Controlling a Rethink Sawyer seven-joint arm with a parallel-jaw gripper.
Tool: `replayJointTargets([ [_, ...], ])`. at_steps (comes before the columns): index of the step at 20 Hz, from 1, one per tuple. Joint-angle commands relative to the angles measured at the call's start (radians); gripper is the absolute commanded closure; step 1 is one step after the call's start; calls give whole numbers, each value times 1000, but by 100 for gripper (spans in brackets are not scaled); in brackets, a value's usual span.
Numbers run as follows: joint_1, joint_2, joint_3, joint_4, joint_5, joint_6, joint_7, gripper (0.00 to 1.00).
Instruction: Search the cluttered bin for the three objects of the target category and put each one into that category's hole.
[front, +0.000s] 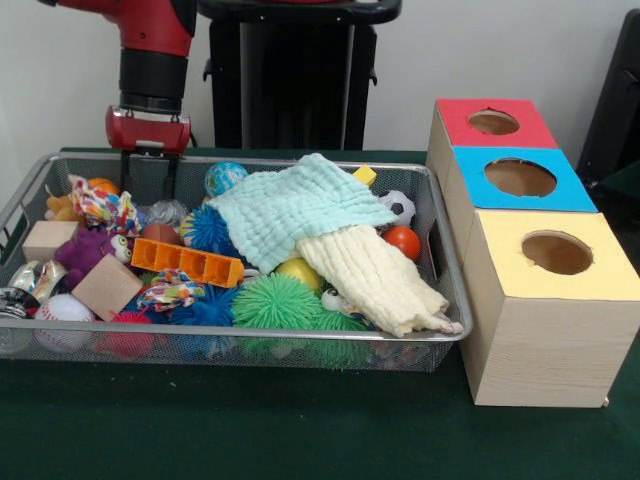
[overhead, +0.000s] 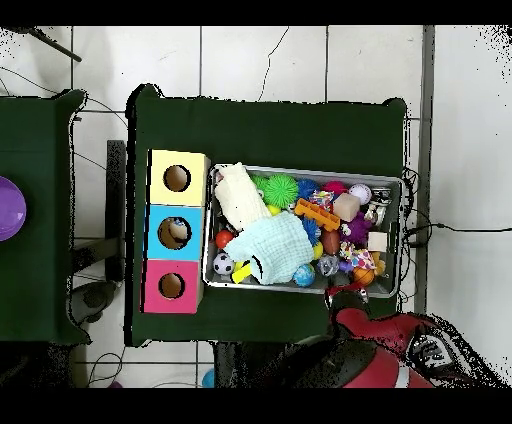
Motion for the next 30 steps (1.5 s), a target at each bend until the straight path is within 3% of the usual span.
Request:
replayJointTargets([
  [1,-17,-64,158,36,-34,165,128,0],
  [8,-51,-134,228,97,-33,231,120,0],
  [17,-114,-141,311,123,-16,263,105,0],
  [26,-58,-81,237,74,14,184,94,0],
  [30,-78,-100,272,81,6,214,99,0],
])
